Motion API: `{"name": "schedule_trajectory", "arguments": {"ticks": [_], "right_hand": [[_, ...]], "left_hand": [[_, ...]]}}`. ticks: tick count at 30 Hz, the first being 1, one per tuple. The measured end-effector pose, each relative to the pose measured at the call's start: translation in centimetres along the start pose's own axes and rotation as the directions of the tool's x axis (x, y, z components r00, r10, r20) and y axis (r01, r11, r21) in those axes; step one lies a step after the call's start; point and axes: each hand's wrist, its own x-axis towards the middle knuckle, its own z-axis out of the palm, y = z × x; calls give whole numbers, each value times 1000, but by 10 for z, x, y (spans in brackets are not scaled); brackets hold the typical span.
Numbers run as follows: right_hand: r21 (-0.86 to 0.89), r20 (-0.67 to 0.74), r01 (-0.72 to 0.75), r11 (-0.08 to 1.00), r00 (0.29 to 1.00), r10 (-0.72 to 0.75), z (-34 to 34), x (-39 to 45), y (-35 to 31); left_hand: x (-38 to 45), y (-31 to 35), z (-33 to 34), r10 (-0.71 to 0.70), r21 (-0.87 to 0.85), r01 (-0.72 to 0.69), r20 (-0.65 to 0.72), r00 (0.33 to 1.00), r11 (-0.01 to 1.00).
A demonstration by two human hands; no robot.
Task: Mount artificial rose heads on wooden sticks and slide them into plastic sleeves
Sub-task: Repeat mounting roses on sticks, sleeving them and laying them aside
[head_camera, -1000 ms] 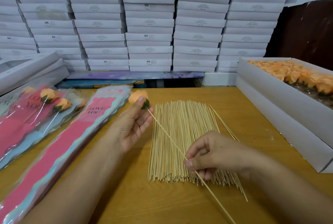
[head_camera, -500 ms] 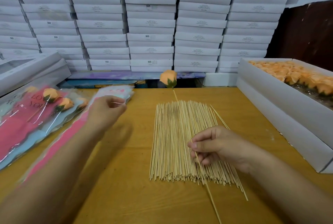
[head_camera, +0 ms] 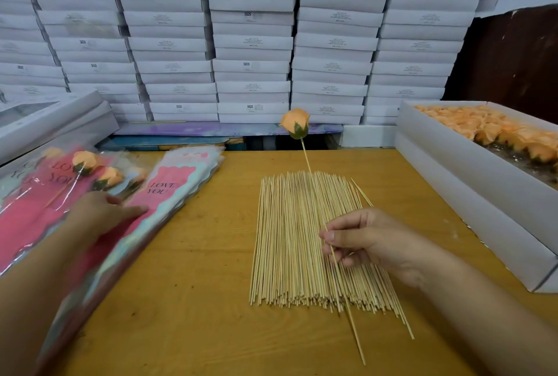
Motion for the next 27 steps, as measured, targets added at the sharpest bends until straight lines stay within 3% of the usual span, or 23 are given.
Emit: {"name": "schedule_trajectory", "arguments": {"ticks": [10, 18, 27], "right_hand": [[-15, -12, 11, 1000, 1000, -11, 0, 0, 1], [-20, -19, 15, 1000, 1000, -15, 0, 0, 1], [-27, -18, 21, 999, 1000, -21, 0, -1, -1]], "left_hand": [[7, -8, 2, 72, -15, -77, -212, 975, 997], [17, -13, -1, 65, -44, -75, -205, 977, 996], [15, -14, -3, 277, 345, -199, -193, 941, 917]]}}
